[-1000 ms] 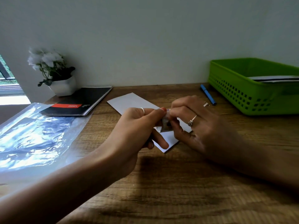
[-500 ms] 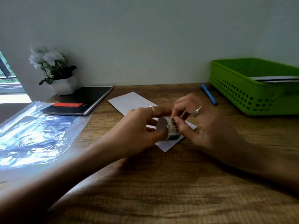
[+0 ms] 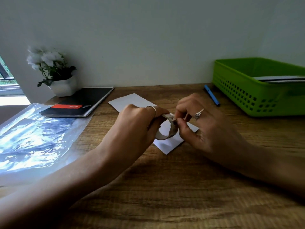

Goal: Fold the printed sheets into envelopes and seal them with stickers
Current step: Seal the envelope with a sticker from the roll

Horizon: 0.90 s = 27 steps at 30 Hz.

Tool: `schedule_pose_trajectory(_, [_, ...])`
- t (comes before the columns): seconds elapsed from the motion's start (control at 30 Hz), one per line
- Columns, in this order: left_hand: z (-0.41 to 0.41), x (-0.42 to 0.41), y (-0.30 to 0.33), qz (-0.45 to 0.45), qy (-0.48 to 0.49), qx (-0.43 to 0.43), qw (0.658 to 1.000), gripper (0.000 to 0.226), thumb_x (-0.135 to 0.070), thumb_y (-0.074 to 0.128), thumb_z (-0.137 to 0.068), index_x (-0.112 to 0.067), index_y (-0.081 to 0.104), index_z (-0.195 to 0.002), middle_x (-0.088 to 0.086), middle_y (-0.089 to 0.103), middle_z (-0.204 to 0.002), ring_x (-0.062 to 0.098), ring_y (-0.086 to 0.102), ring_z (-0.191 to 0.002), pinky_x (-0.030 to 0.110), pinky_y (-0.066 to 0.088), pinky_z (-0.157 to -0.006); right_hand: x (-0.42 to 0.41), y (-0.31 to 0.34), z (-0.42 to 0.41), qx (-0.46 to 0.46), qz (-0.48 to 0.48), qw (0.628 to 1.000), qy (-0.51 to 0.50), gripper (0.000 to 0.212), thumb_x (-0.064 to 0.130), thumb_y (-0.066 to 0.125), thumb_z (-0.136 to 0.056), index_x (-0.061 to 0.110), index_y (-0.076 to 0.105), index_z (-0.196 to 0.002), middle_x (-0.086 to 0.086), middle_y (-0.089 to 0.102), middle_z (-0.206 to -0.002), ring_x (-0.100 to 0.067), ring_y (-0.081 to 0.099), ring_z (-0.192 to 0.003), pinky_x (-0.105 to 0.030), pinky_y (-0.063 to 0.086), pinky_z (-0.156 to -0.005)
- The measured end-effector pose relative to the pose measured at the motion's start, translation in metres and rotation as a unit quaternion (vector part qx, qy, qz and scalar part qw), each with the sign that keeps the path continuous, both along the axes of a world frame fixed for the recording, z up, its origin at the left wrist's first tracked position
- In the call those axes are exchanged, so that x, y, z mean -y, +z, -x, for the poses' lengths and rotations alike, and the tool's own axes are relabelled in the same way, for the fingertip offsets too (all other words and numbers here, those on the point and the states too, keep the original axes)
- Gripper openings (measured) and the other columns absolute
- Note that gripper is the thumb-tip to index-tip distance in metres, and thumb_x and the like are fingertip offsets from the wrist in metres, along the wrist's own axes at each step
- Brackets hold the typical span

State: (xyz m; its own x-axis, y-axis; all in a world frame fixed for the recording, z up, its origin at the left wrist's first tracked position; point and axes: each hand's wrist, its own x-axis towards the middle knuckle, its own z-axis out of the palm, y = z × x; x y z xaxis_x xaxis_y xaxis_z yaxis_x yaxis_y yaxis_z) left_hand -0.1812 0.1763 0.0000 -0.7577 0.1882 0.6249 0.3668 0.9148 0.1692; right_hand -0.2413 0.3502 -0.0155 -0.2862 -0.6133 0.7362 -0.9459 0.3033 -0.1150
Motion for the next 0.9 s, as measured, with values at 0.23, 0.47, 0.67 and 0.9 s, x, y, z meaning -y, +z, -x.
schedule_pose_trajectory(0.23, [-0.004,0.005,0.004,-0.032,-0.049,-0.022,0.998,0.031,-0.008,0.058,-0.081,-0.009,0.068,-0.11,0.001,0.073,-0.091,0.003,0.056,-0.097,0.002,0.044,-0.077,-0.005,0.001,-0.003,0.046,0.022,0.998,0.047,0.024,0.02,0.052,-0.09,0.02,0.05,-0.114,0.013,0.05,-0.107,-0.004,0.055,-0.092,-0.023,0.048,-0.077])
schedule_pose_trajectory(0.47, [-0.004,0.008,0.003,-0.013,-0.105,-0.011,0.994,0.029,-0.012,0.056,-0.085,-0.011,0.066,-0.113,0.001,0.071,-0.095,-0.006,0.052,-0.097,-0.004,0.038,-0.078,-0.005,0.006,-0.004,0.093,0.059,0.992,0.066,0.039,0.019,0.06,-0.087,0.02,0.052,-0.125,0.006,0.057,-0.105,-0.008,0.06,-0.094,-0.024,0.051,-0.079])
schedule_pose_trajectory(0.67, [-0.003,0.01,0.003,-0.019,-0.116,-0.008,0.993,0.032,-0.001,0.06,-0.078,-0.012,0.068,-0.107,-0.015,0.06,-0.092,-0.01,0.052,-0.093,-0.005,0.037,-0.074,-0.005,0.006,-0.002,0.046,0.06,0.994,0.072,0.021,0.009,0.066,-0.085,0.007,0.068,-0.105,-0.006,0.061,-0.101,-0.008,0.06,-0.09,-0.017,0.047,-0.08])
schedule_pose_trajectory(0.9, [-0.001,0.009,0.001,-0.051,-0.109,0.01,0.993,0.032,-0.007,0.059,-0.08,-0.02,0.069,-0.107,-0.023,0.057,-0.091,-0.028,0.05,-0.082,-0.004,0.038,-0.071,-0.005,0.006,-0.003,0.007,0.04,0.997,0.064,0.013,0.008,0.058,-0.088,0.002,0.067,-0.095,-0.008,0.062,-0.096,-0.012,0.058,-0.091,-0.024,0.047,-0.08])
